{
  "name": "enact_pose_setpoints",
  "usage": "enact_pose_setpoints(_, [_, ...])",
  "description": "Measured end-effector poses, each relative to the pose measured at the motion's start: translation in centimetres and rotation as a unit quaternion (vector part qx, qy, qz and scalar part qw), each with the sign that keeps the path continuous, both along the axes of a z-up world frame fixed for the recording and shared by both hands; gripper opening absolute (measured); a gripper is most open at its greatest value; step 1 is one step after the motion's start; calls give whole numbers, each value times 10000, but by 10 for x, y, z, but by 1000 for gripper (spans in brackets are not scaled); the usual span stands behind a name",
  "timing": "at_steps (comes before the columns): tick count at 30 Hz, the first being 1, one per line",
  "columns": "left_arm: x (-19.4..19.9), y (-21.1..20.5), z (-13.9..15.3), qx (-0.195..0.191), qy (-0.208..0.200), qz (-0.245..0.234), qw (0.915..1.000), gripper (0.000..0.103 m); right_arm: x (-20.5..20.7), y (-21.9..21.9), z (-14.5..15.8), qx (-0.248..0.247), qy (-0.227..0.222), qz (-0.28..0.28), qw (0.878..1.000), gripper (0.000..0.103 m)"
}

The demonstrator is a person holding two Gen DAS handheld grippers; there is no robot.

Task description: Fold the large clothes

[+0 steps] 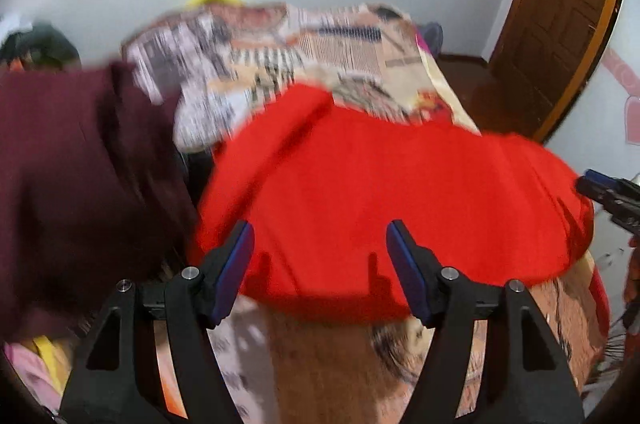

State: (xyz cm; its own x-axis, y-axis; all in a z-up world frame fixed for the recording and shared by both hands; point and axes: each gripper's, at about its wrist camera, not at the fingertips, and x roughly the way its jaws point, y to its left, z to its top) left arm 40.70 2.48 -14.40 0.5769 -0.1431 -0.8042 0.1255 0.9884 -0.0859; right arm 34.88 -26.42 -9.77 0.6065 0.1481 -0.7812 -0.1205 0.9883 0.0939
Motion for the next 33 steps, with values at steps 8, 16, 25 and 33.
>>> enact_pose_setpoints(8, [-29, 20, -38, -482, 138, 909, 9946, 67, -7, 29, -41, -859, 224, 400, 9952, 59])
enact_pose_setpoints(16, [-21, 45, -84, -2260, 966, 1461, 9583, 68, -14, 31, -46, -942, 101, 471, 9944, 68])
enact_pose_setpoints(25, [4, 48, -98, -3291, 913, 1759, 9233, 44, -17, 31, -43, -808, 174, 449, 9956, 68])
enact_pose_setpoints(33, [-25, 7, -65, -2302, 604, 1273, 9629, 15, -33, 25, -27, -615, 201, 382, 9972, 68])
